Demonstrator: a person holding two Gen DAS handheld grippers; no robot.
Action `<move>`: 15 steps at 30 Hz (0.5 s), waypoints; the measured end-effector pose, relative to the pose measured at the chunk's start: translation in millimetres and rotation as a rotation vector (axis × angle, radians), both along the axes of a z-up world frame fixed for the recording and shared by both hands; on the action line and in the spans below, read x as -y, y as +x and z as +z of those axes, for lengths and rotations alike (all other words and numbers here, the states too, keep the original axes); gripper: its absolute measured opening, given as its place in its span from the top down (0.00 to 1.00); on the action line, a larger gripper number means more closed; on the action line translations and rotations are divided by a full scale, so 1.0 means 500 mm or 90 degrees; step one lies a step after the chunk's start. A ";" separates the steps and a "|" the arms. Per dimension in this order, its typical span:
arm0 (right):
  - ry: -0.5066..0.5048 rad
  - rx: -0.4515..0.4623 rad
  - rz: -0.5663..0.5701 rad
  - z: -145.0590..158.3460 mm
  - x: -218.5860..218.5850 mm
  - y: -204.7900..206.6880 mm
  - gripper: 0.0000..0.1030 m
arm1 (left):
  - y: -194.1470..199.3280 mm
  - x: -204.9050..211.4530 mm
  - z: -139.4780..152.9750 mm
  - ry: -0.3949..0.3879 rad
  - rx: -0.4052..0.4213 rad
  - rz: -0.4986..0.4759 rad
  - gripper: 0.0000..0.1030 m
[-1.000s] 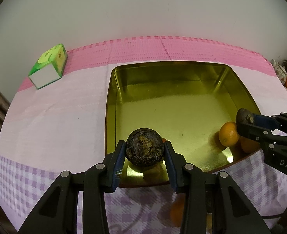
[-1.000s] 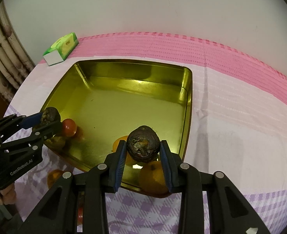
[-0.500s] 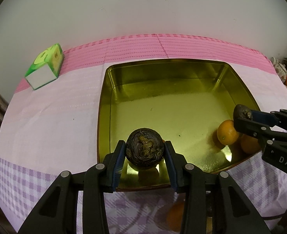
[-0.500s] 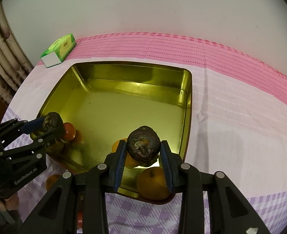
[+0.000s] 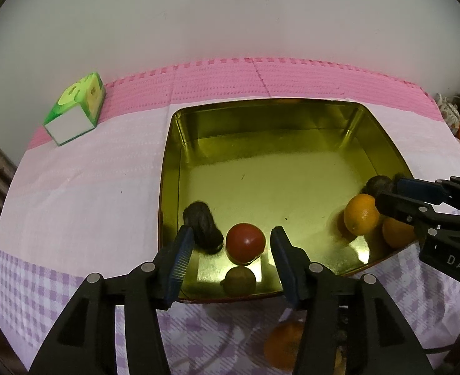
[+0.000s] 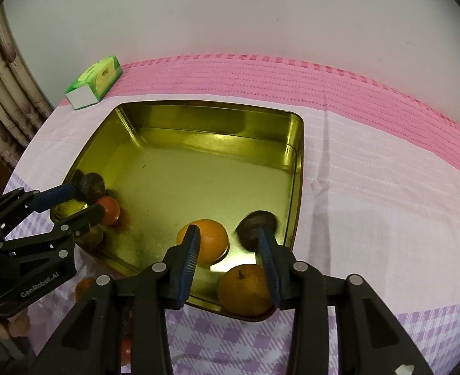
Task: Organize fruits
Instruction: 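Lower the dark fruits into the tin and open both grippers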
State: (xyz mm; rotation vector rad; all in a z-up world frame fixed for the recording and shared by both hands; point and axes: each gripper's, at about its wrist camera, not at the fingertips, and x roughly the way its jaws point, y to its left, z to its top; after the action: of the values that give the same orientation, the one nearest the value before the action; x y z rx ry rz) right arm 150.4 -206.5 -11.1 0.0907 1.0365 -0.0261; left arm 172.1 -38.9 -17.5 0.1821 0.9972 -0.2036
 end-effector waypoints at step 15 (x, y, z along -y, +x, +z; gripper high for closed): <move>0.000 0.027 0.021 0.024 -0.039 -0.102 0.64 | -0.086 -0.045 0.033 -0.013 0.020 0.020 0.49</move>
State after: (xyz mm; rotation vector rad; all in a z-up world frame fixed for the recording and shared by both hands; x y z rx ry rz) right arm 99.5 -186.8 1.1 0.0731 0.9958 0.0054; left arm 128.8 -16.4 -1.1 0.1501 0.9660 -0.1817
